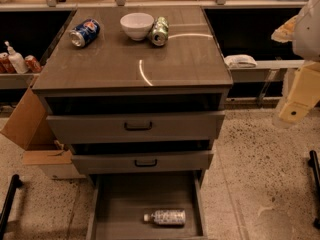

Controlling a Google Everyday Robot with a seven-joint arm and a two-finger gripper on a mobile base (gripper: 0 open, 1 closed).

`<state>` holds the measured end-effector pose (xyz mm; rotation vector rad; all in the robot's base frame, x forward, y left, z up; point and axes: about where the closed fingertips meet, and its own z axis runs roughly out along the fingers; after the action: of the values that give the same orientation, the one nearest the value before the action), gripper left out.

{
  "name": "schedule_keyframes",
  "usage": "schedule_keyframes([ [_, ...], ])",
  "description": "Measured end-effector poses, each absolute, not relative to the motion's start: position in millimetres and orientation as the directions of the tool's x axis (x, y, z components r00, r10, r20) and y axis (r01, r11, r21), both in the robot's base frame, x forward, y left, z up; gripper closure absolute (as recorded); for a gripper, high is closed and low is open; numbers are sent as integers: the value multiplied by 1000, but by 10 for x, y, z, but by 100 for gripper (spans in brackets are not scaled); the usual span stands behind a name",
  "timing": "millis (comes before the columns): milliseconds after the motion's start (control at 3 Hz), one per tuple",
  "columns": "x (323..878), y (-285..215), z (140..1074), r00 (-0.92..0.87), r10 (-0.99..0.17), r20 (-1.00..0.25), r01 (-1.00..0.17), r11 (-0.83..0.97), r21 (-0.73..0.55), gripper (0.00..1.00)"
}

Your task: Pick blue plastic bottle from bottom drawer and place on counter

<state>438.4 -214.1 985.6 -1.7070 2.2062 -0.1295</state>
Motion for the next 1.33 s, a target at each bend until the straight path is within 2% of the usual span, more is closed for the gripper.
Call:
schedule_keyframes([
  [667, 4376, -2075, 9676, -191, -945, -264, -932, 259, -254, 0],
  [1333, 4235, -1763, 8821, -141, -875, -464, -967, 222, -124, 0],
])
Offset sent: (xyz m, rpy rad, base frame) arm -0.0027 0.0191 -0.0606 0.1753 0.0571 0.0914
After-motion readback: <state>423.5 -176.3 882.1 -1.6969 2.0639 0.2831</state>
